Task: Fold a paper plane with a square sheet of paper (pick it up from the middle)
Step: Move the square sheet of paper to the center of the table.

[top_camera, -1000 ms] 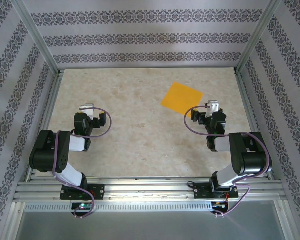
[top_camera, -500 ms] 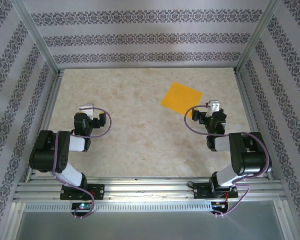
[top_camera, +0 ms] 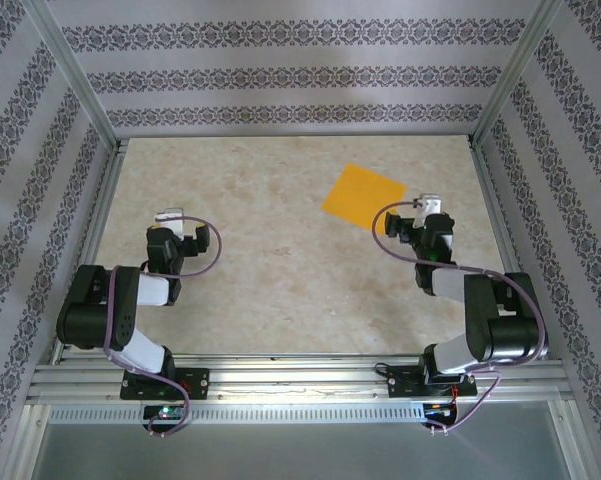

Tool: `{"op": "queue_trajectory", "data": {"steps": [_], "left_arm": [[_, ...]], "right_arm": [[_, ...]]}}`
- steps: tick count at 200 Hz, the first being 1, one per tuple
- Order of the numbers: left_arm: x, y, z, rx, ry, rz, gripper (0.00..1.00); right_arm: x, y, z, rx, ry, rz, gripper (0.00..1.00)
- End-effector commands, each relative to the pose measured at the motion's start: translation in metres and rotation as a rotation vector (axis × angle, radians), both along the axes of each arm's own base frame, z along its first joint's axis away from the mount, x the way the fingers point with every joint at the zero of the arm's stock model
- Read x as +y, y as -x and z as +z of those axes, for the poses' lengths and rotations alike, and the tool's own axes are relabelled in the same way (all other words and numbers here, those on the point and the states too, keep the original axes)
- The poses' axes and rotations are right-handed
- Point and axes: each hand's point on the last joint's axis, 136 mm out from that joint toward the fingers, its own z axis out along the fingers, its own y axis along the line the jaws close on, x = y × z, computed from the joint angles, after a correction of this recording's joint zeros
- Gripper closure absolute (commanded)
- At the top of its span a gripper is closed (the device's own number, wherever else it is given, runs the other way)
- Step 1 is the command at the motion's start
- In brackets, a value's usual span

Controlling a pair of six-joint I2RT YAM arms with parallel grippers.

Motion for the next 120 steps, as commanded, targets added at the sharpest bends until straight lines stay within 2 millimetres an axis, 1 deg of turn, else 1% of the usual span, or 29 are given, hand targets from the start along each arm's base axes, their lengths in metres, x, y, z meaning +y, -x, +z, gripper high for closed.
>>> {"op": "queue_trajectory", "data": {"steps": [1,22,27,29,38,42,48,57,63,74,96,104,120], "left_arm": [[0.014,0.0,0.023,-0.039,0.01,0.082,0.01],[0.025,0.003,0.041,-0.018,0.017,0.153,0.01],[0.027,0.004,0.046,-0.022,0.021,0.168,0.01],[0.028,0.004,0.048,-0.021,0.021,0.176,0.01],[0.034,0.006,0.055,-0.033,0.048,0.217,0.01],[0.035,0.007,0.057,-0.039,0.064,0.232,0.01],[0.036,0.006,0.06,-0.045,0.086,0.239,0.01],[0.031,0.005,0.062,-0.028,0.121,0.211,0.01],[0.026,0.003,0.063,-0.014,0.146,0.19,0.01],[0.017,0.002,0.062,0.022,0.204,0.151,0.01],[-0.001,0.001,0.062,0.104,0.418,0.073,0.01],[-0.007,0.0,0.063,0.116,0.473,0.036,0.01],[-0.021,0.001,0.068,0.12,0.543,-0.025,0.0]], "right_arm": [[-0.008,-0.002,0.012,0.097,-0.077,-0.045,0.02],[-0.014,-0.009,0.029,0.149,-0.165,-0.097,0.02],[-0.018,-0.009,0.028,0.183,-0.205,-0.139,0.02],[-0.02,-0.011,0.033,0.179,-0.216,-0.153,0.02],[-0.022,-0.015,0.04,0.2,-0.324,-0.203,0.02],[-0.019,-0.018,0.044,0.2,-0.363,-0.188,0.02],[-0.009,-0.024,0.049,0.191,-0.428,-0.119,0.02],[0.01,-0.031,0.052,0.186,-0.528,0.007,0.02],[0.016,-0.037,0.054,0.188,-0.583,0.039,0.02],[0.023,-0.046,0.048,0.257,-0.663,0.054,0.02],[0.048,-0.064,0.036,0.374,-0.812,0.143,0.02],[0.051,-0.068,0.029,0.402,-0.841,0.137,0.03],[0.051,-0.074,0.007,0.488,-0.846,0.074,0.05]]}}
